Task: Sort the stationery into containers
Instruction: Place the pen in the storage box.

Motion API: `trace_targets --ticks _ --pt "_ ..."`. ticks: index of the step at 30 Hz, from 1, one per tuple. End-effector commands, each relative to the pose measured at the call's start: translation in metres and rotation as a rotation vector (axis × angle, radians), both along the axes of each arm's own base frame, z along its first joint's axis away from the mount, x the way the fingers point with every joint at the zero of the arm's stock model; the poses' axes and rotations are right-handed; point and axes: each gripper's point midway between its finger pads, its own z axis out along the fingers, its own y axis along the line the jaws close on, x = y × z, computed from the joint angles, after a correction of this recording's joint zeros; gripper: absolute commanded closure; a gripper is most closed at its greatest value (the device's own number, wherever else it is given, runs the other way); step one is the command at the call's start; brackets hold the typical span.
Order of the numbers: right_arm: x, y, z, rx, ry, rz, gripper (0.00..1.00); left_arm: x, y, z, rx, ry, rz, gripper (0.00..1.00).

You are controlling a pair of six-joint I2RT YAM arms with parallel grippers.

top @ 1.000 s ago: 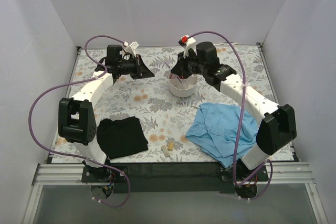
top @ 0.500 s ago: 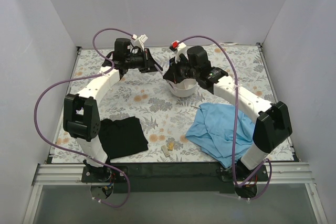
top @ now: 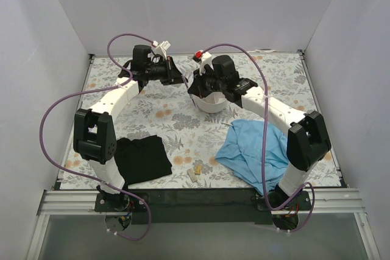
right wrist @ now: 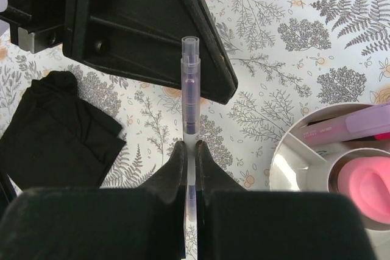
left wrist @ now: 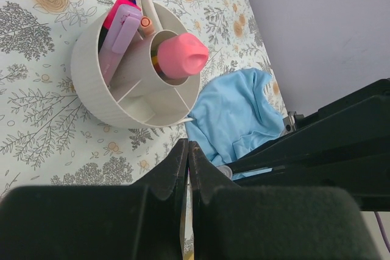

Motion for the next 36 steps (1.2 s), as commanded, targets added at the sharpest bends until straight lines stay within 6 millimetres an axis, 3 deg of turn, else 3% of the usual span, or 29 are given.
trace_targets --ticks 1,7,9,12,13,17,19,20,21,22,23,24,26,27,36 --pt "0.007 0.013 0.023 0.034 -0.069 0.011 0.99 -0.009 -0.004 0.029 -0.023 -0.068 -0.02 1.0" --pt "-0.003 -0.003 0.046 0.043 -0.13 0.003 0.99 0.006 0.022 0.006 0.139 -0.092 0.122 0.98" --pt "-0.008 -0.012 0.039 0.028 -0.126 -0.011 0.99 0.005 0.029 -0.007 0.177 -0.08 0.138 0.97" --pt "-0.013 -0.026 0.054 0.032 -0.176 -0.028 0.99 0.0 0.034 -0.021 0.199 -0.056 0.14 0.96" --pt "-0.013 -0.032 0.048 0.02 -0.17 -0.04 0.99 -0.001 0.037 -0.023 0.207 -0.052 0.152 0.96" --pt "0.003 -0.064 0.05 0.009 -0.186 -0.135 0.99 -0.005 0.043 -0.038 0.234 -0.026 0.161 0.96" --pt "0.008 -0.08 0.061 0.024 -0.236 -0.191 0.99 -0.008 0.044 -0.042 0.243 -0.023 0.154 0.96" --pt "0.012 -0.089 0.052 0.022 -0.252 -0.223 0.99 -0.009 0.044 -0.043 0.246 -0.026 0.15 0.96" --pt "0.016 -0.096 0.073 0.072 -0.33 -0.254 0.99 -0.011 0.045 -0.045 0.254 -0.024 0.148 0.96" --pt "0.019 -0.102 0.075 0.091 -0.37 -0.293 0.99 -0.013 0.046 -0.048 0.264 -0.028 0.14 0.96" --pt "0.018 -0.111 0.054 0.079 -0.364 -0.313 0.99 -0.014 0.047 -0.05 0.271 -0.026 0.137 0.96" --pt "0.019 -0.113 0.066 0.123 -0.426 -0.331 0.99 -0.017 0.048 -0.054 0.277 -0.018 0.134 0.96" --pt "0.02 -0.117 0.06 0.13 -0.444 -0.345 0.99 -0.023 0.049 -0.063 0.285 0.001 0.125 0.97" --pt "0.016 -0.12 0.048 0.129 -0.439 -0.344 0.99 -0.024 0.05 -0.067 0.288 0.011 0.12 0.97" --pt "0.015 -0.119 0.063 0.186 -0.569 -0.324 0.99 -0.035 0.048 -0.094 0.296 0.087 0.08 0.97"
